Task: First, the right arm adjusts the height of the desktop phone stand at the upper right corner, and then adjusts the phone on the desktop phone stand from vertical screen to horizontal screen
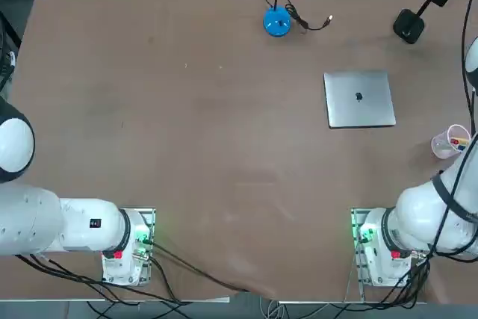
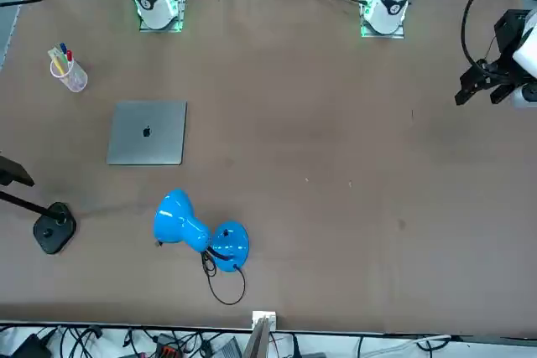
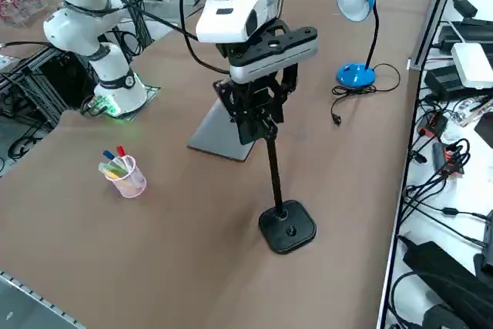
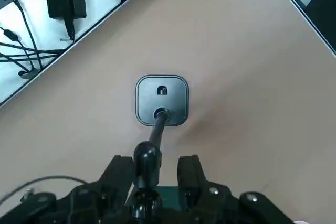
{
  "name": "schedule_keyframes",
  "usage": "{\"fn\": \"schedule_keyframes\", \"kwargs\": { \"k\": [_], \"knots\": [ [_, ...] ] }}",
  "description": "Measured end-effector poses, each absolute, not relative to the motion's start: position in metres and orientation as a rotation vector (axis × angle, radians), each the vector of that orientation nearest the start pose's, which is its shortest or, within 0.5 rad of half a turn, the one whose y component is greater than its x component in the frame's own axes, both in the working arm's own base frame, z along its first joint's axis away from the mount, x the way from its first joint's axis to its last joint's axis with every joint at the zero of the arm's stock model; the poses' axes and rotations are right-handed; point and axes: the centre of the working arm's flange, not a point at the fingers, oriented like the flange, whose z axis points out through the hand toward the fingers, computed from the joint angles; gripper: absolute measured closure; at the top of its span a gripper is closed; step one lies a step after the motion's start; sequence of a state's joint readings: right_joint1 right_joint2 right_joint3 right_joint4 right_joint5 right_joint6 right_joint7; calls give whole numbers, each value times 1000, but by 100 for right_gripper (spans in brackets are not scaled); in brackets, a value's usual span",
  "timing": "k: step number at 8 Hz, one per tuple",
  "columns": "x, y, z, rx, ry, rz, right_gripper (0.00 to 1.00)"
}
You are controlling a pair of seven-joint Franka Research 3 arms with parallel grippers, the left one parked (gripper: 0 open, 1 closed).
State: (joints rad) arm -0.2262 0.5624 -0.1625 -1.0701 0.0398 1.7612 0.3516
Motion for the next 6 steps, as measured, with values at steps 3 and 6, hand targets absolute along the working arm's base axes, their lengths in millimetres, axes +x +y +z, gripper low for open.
{"fn": "schedule_keyframes", "kwargs": {
  "k": [3, 6],
  "knots": [
    [687, -237, 523, -2973, 1118, -214, 46],
    [688, -235, 522, -2955, 1155, -212, 48]
  ]
}}
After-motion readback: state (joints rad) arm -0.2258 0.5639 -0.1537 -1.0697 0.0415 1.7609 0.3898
